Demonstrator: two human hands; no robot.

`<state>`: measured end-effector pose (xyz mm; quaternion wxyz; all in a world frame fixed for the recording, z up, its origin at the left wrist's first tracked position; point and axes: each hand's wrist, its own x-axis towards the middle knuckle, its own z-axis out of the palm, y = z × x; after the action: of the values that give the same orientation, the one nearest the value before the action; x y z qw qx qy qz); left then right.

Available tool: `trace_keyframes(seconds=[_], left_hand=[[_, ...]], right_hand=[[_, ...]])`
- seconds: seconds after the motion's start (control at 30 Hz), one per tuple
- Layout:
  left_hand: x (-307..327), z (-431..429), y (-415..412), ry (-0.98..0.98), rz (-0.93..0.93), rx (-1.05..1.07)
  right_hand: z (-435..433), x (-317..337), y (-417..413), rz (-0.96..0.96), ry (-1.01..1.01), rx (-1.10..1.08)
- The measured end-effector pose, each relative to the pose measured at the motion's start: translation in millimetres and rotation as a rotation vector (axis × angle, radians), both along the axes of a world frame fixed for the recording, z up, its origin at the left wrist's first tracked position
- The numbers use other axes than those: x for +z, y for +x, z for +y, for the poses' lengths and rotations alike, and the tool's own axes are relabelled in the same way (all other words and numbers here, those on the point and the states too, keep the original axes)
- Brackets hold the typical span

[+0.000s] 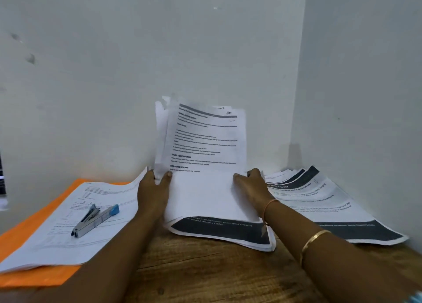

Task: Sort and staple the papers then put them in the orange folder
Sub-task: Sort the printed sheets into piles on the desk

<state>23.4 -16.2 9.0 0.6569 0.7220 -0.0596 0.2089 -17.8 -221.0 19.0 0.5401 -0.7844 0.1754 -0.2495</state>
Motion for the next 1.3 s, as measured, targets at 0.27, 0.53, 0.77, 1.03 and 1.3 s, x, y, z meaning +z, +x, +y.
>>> trace_keyframes(seconds=[0.27,0.53,0.77,1.03,1.3], left_hand=[[1,-2,-3,0.019,0.004,-0.042],[1,4,2,0.062,0.006,0.106],[-2,15,4,0.068,-0.017,0.271],[-2,14,4,0.087,-0.03,0.304],[2,13,3,0.012,-0.03,0.294]], right_hand=[[-11,2,-2,-0.027,-0.149,-0.14],[-45,12,-9,0.067,-0.282,-0.263],[-86,18,-33,0.203,-0.389,-0.341],[-92,8,-47,0.354,-0.508,-0.362],[-47,-5,-33,0.354,-0.773,-0.28]])
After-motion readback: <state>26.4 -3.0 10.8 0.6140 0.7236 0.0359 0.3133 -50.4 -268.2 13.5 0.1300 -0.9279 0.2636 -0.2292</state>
